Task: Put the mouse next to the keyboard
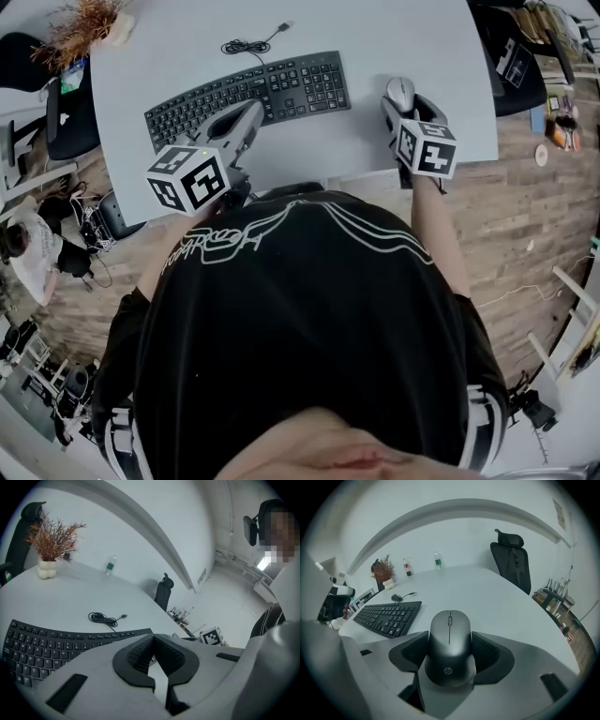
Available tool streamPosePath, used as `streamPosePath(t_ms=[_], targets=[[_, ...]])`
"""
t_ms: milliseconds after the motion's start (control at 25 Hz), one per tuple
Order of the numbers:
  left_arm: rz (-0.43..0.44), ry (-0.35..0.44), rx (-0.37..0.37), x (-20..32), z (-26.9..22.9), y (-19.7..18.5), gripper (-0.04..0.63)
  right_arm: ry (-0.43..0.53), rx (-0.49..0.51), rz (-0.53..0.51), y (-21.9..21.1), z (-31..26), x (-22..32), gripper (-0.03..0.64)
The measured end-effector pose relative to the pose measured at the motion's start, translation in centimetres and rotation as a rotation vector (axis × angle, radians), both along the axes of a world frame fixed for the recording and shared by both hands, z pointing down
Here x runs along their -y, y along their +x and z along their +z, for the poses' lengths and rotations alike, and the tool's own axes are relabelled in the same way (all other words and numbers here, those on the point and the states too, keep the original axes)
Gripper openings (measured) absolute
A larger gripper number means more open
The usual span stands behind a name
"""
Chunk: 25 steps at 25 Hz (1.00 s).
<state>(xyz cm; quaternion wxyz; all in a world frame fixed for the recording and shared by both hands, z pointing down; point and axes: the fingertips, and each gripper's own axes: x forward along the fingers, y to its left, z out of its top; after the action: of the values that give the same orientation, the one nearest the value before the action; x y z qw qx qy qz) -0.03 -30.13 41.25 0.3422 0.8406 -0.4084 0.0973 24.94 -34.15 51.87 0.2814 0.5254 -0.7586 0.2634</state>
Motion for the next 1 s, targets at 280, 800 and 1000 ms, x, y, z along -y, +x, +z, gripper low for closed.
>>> streamPosePath(t_ms=[280,800,1000], targets=[[-0.032,-0.025,-0.030,0.0,0.9,0.1,0.006,-0.046,-0.010,0.007,0.1,1.1,0.3,0.258],[-0.037,-0.050,-0.059,-0.8,2.0,1.0,0.006,-0.026,0.019,-0.019,-0.2,0.9,0.4,0.265],[-0.025,-0.016,-0.101,-1.2,0.5,1.0,0.006,0.108,0.051,-0.039,-0.6,-2.4,0.2,0.265]])
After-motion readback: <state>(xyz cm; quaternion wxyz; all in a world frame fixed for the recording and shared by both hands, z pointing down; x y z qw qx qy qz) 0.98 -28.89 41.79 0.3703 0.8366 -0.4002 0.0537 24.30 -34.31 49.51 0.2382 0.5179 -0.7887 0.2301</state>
